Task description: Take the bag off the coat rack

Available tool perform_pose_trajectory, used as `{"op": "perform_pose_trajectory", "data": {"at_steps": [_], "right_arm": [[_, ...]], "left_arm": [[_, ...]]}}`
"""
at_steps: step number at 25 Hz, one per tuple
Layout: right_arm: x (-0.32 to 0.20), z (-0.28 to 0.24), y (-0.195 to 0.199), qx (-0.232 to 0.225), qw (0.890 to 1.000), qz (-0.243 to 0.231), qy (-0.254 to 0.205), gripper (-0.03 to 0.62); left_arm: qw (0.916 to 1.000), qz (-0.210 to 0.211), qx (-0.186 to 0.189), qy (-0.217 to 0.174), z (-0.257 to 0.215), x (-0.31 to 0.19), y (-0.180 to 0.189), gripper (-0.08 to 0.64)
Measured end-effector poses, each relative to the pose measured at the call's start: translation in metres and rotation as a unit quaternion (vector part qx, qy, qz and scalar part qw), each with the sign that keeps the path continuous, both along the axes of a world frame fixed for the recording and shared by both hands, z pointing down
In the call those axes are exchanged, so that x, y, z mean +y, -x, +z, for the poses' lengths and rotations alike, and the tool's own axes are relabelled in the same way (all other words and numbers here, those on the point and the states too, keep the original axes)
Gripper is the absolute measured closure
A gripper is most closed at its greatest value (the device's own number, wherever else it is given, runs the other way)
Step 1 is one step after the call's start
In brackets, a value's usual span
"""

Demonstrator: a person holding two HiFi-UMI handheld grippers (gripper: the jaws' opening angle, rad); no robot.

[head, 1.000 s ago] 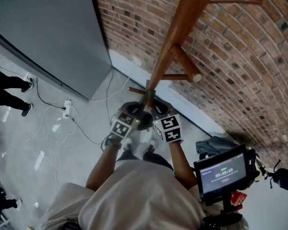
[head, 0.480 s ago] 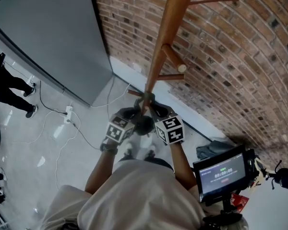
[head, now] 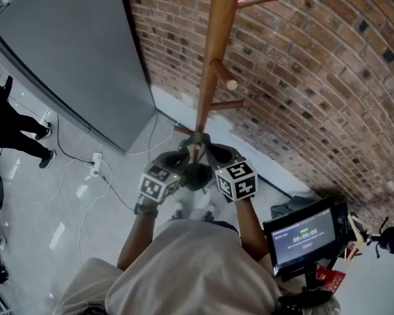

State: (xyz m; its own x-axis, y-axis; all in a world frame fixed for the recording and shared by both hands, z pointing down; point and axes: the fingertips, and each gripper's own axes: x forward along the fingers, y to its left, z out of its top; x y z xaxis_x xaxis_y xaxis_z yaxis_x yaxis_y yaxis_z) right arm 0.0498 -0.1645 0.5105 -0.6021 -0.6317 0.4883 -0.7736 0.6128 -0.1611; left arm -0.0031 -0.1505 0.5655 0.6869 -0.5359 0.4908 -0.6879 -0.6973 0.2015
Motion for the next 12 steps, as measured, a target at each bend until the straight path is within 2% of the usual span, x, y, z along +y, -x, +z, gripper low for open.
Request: {"op": "perform_pose_trajectory", "data": {"at_steps": [10, 12], "right_arm": [[-0.007, -0.053, -0.009, -0.032, 0.999, 0.002, -0.042, 0.584], [-0.005, -0.064, -0.009, -0.057, 0.998, 0.003, -0.04, 0.584]], "left_arm": [[0.9992, 0.001, 0.013, -0.039, -0.052, -0.007, 0.008, 0.545], [0.9987, 0.001, 0.023, -0.045, -0.063, -0.008, 0.006, 0.545]]}}
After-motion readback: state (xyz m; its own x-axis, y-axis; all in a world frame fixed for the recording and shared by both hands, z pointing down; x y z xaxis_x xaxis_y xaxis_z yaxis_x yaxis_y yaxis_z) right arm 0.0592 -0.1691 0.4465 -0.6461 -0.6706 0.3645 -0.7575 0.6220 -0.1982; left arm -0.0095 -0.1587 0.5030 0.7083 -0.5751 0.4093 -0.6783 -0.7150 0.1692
